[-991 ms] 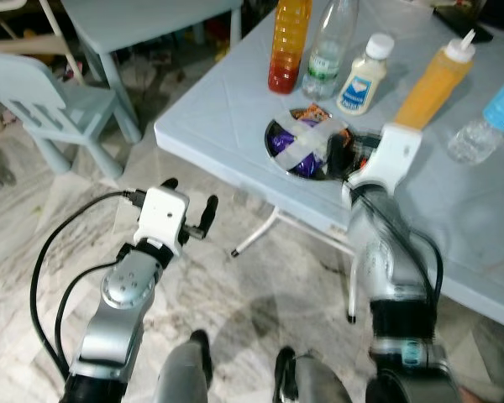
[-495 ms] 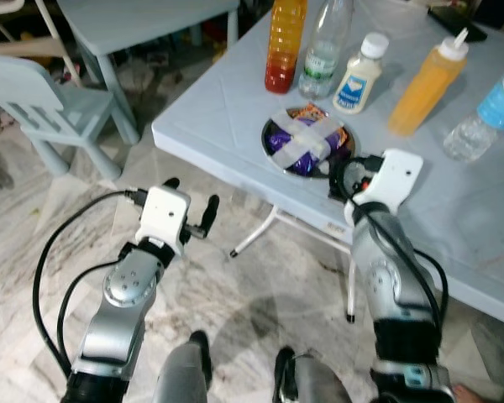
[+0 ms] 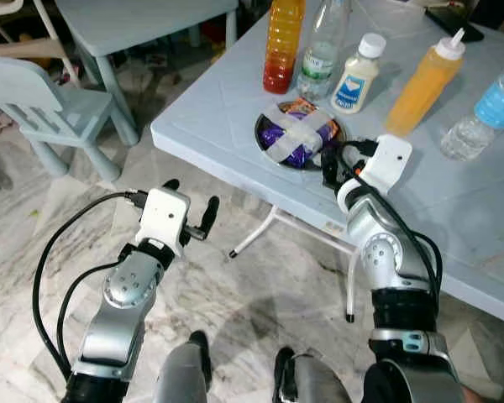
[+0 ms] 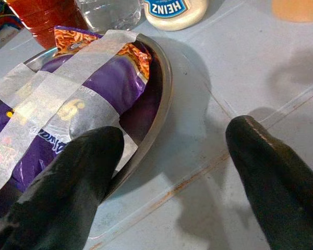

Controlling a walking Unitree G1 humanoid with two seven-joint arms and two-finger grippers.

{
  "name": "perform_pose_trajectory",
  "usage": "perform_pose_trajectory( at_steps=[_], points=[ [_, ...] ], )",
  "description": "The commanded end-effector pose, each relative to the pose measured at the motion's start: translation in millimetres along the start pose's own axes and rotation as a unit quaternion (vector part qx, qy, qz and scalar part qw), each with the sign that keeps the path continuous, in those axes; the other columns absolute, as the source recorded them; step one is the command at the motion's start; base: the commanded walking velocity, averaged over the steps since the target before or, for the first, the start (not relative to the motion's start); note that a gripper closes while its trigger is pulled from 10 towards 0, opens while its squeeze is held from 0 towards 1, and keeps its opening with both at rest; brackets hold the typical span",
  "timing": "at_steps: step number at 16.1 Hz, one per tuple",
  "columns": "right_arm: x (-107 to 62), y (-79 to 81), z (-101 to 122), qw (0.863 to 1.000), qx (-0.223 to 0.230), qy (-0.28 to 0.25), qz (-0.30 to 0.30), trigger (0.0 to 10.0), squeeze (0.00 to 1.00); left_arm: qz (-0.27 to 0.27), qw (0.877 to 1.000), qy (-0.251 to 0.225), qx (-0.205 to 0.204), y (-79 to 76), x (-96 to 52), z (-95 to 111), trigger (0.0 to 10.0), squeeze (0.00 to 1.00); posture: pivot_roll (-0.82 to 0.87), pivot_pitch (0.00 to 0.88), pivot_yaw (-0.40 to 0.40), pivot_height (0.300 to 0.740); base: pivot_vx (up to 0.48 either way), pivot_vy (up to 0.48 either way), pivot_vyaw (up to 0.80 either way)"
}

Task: Restocking fridge

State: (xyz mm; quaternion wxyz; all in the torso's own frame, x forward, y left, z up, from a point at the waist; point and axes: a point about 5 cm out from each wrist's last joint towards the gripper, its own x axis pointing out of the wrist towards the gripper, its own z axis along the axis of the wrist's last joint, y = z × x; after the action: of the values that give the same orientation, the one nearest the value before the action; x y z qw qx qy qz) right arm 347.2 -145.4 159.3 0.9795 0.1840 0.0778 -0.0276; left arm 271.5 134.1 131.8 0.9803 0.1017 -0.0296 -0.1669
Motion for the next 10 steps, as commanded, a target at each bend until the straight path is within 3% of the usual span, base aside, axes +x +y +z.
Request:
perform_pose_trajectory(
  at_steps=[1,3,8,9,10],
  points=[
    [1.9,-4.4,-8,1.000,-0.002,0.025,-0.005,0.0,0.00,-0.004,1.000,0.002,0.002,-1.8,-1.2,-1,10.0,0.00,0.15,0.204,-0.010,0.740,0.000,0.000,0.00],
    [3.1,1.1,2,1.000,0.015,0.005,0.013,10.0,0.00,-0.004,1.000,0.002,0.003,-1.7,-1.0,0,10.0,0.00,0.14,0.207,-0.007,0.740,0.000,0.000,0.00],
    [2.2,9.8,10,0.998,0.035,-0.007,0.044,10.0,0.00,-0.007,1.000,0.002,0.003,-2.7,-1.2,0,10.0,0.00,0.14,0.210,-0.004,0.740,0.000,0.000,0.00],
    [1.8,11.2,10,0.998,0.038,-0.008,0.051,10.0,0.99,-0.008,1.000,0.002,0.004,-2.9,-1.1,0,10.0,0.00,0.14,0.210,-0.004,0.740,0.000,0.000,0.00],
    [2.2,10.9,10,0.998,0.037,-0.008,0.048,10.0,1.00,-0.008,1.000,0.002,0.004,-2.9,-1.0,0,10.0,0.00,0.14,0.210,-0.004,0.740,0.000,0.000,0.00]
  ],
)
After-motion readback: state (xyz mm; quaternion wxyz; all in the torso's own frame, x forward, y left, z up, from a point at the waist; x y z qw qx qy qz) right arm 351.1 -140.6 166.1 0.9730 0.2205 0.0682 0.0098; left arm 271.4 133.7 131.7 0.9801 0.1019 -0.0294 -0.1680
